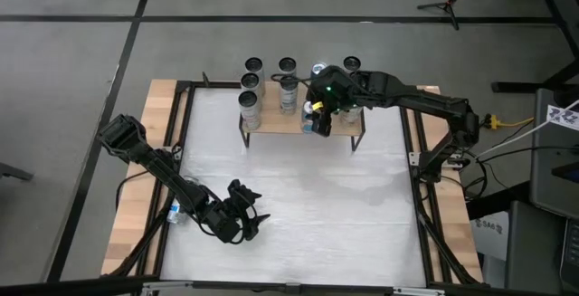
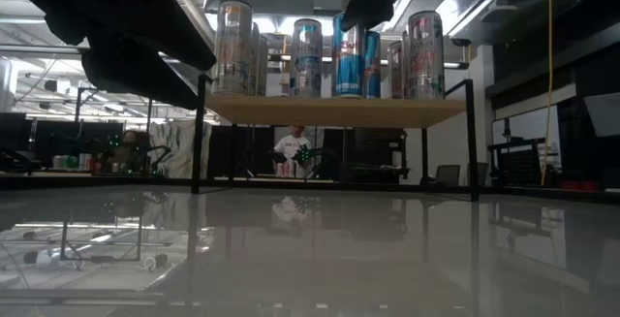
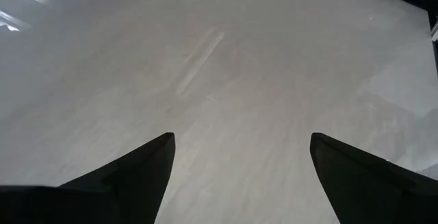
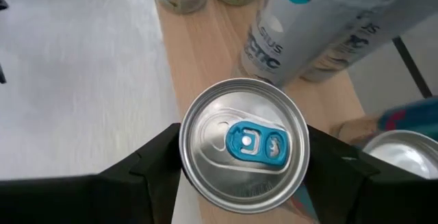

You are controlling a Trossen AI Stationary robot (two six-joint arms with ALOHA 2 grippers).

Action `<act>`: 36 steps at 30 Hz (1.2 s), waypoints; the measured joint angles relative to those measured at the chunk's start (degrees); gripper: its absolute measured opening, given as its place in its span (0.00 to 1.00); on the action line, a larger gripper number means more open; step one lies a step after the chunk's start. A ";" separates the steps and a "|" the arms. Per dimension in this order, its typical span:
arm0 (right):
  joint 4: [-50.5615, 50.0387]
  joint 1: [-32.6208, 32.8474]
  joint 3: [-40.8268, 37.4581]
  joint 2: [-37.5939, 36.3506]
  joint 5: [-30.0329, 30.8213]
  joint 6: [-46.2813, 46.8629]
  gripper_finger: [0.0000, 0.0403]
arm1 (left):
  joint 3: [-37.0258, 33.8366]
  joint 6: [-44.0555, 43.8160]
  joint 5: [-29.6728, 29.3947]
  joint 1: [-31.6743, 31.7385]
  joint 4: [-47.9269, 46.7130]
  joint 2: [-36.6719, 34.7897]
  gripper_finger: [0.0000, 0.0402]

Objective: Sort soda cans
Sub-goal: Put the blue soda can on the shelf and align with other blue soda cans

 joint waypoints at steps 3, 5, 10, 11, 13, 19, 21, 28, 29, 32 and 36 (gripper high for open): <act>-0.26 -0.29 0.02 -0.02 -0.02 -1.28 0.60 | 0.00 -0.03 0.00 0.00 0.00 0.00 0.83; -0.40 -0.22 0.02 -0.02 -0.21 -1.69 0.60 | 0.00 -0.02 0.01 0.00 -0.01 0.00 0.83; -1.01 -0.22 0.02 -0.22 -0.57 -2.97 0.60 | 0.00 -0.04 0.02 0.00 -0.02 0.00 0.83; -1.17 -0.22 0.02 -0.26 -0.57 -2.97 0.60 | 0.00 -0.07 0.00 0.02 -0.02 0.00 0.83; -2.00 -0.22 0.02 -0.70 -0.57 -2.97 0.60 | 0.00 -0.04 0.00 0.02 -0.01 0.00 0.83; -4.55 -0.22 -0.04 -1.88 -0.55 -2.90 0.60 | 0.00 -0.07 0.00 0.01 0.01 0.00 0.83; -5.47 -0.22 -0.06 -2.07 -0.36 -2.82 0.60 | 0.00 -0.08 0.00 0.01 0.03 0.00 0.83; -6.08 -0.22 -0.04 -2.10 1.76 -2.77 0.60 | 0.00 -0.15 0.00 0.02 0.03 0.00 0.83; -6.04 -0.22 -0.04 -2.10 2.33 -2.77 0.60 | 0.00 -0.15 0.00 0.00 0.03 0.00 0.83; -6.06 -0.22 -0.04 -2.11 4.18 -2.93 0.60 | 0.00 -0.14 0.00 0.01 0.03 0.00 0.83; -5.82 -0.22 -0.04 -2.10 5.55 -4.38 0.60 | 0.00 -0.15 0.00 0.02 0.03 0.00 0.83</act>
